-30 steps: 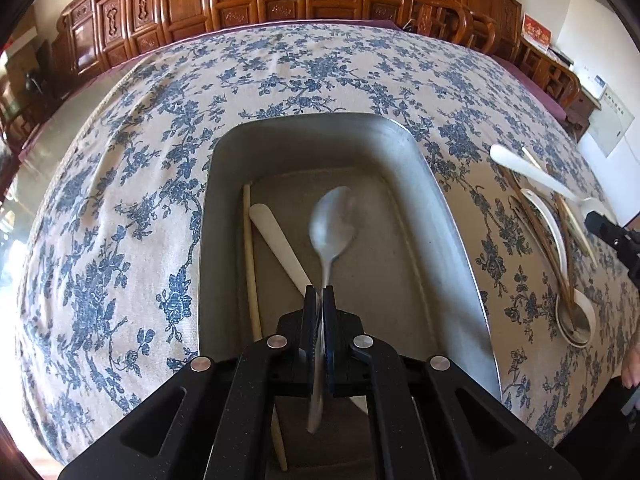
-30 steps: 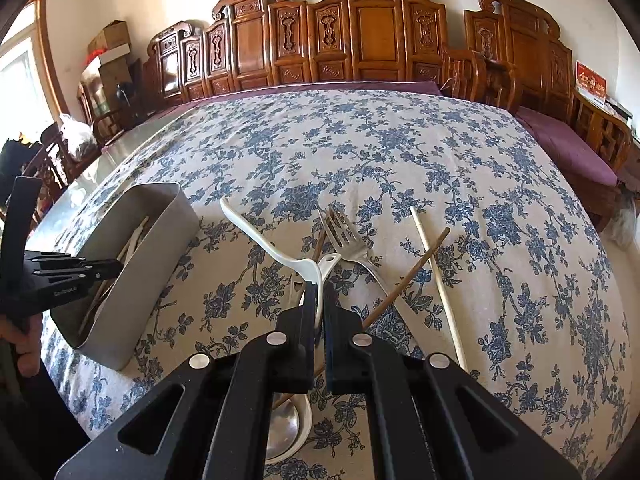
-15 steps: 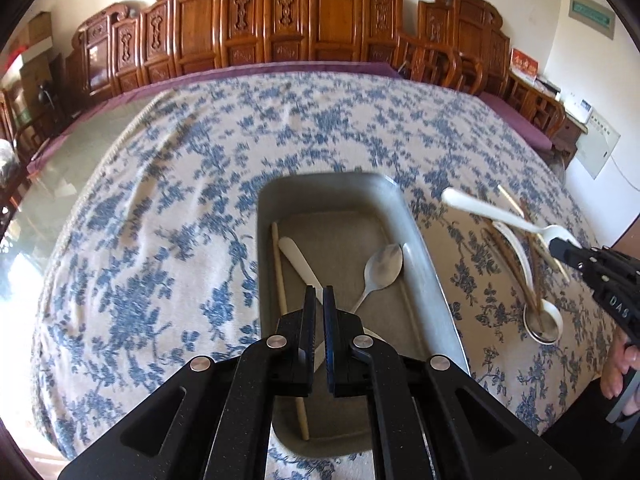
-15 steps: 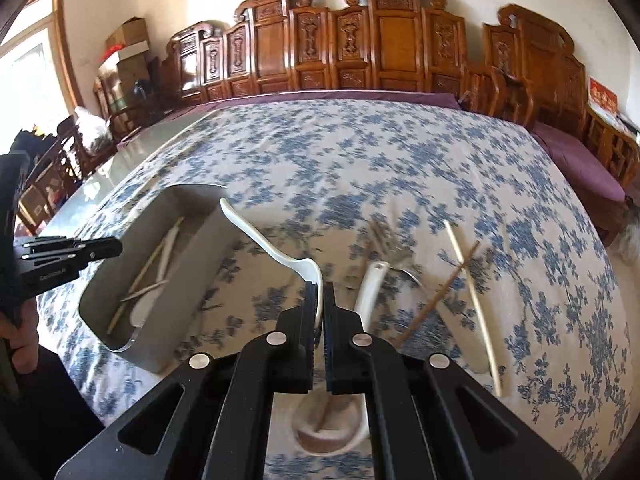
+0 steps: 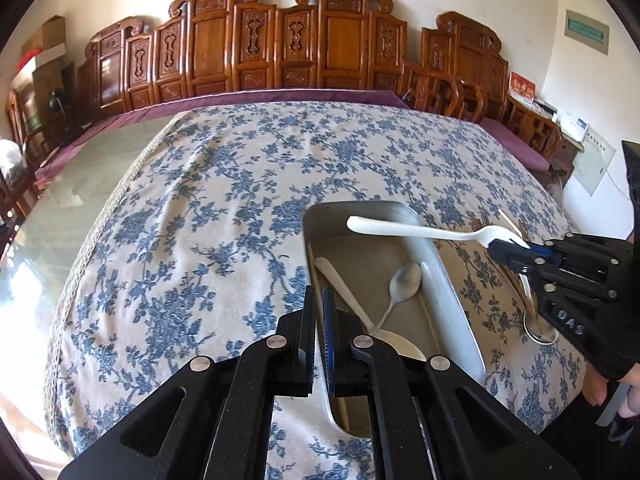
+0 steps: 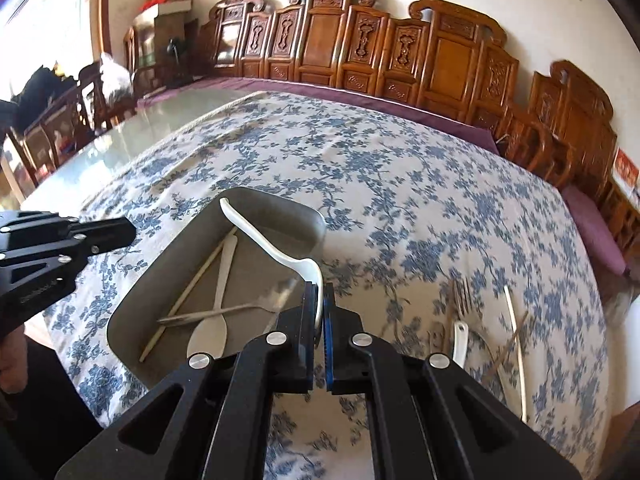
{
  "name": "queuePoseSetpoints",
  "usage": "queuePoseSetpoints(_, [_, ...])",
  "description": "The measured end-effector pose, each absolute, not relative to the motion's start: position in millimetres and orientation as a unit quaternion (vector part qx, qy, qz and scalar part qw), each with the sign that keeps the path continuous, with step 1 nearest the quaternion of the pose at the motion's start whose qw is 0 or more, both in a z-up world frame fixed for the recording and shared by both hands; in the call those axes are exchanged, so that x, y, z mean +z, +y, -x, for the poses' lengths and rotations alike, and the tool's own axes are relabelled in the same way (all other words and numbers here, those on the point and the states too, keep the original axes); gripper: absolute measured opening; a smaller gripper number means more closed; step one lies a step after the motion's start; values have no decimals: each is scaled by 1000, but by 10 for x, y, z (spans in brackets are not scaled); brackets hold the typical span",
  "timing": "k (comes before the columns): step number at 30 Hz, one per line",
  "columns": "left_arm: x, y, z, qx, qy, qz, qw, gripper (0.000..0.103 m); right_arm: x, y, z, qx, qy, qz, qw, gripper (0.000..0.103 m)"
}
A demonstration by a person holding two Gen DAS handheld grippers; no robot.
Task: Organize utensils
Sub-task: 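Lower the white plastic fork into the tray and open the right tool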
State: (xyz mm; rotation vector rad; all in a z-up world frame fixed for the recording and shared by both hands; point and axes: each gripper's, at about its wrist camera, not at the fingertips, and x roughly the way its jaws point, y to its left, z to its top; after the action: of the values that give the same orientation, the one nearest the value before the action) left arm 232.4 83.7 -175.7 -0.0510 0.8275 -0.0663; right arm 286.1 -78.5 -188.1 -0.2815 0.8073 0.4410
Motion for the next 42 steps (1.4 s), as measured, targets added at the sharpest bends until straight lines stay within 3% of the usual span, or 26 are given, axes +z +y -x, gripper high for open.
queuePoseSetpoints(13, [-1706, 1054, -2308, -31, 392, 51, 918, 3, -2067, -224, -3066, 181, 400, 197, 877, 5])
queuePoseSetpoints(31, [-1690, 1060, -2298, -31, 391, 54, 918, 3, -2232, -178, -2819, 298, 456, 82, 834, 25])
queuePoseSetpoints(42, [-1708, 988, -2319, -37, 395, 52, 916, 3, -2238, -370, -2715, 303, 445, 59, 840, 26])
